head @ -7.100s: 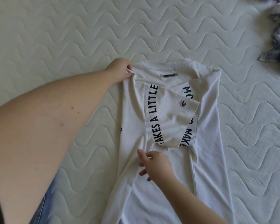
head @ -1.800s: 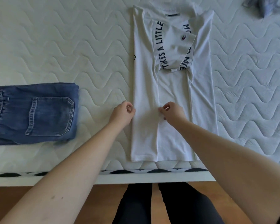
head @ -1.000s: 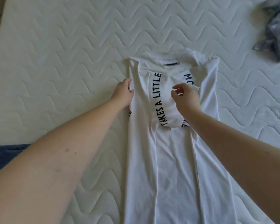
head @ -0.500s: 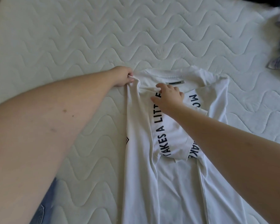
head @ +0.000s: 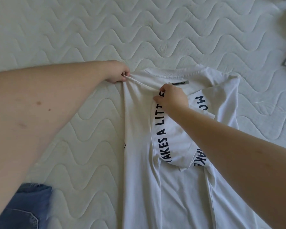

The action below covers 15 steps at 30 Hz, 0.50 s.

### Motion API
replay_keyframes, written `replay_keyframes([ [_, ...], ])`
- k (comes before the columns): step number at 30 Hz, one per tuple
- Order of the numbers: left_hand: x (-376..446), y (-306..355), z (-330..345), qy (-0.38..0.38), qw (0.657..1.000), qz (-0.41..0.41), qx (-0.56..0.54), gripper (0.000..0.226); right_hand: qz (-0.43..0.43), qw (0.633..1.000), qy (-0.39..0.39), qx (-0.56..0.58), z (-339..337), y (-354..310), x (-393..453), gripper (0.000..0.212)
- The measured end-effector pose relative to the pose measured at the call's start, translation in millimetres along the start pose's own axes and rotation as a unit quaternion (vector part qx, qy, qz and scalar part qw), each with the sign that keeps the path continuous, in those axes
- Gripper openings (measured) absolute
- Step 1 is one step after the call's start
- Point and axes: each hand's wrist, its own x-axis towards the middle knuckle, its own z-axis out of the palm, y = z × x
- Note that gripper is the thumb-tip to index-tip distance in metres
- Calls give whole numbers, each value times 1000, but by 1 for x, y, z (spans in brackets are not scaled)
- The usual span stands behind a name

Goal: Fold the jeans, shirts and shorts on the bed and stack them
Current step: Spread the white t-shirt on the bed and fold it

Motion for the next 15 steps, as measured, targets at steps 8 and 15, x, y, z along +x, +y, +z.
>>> replay_keyframes([
  [8,-10,0,-6,-15,999,23,-38,21,-7,999,-34,1,-1,-4,1,31],
  [15,-18,-4,0,38,999,-24,6,23,22,994,-40,-95,-13,2,4,24],
])
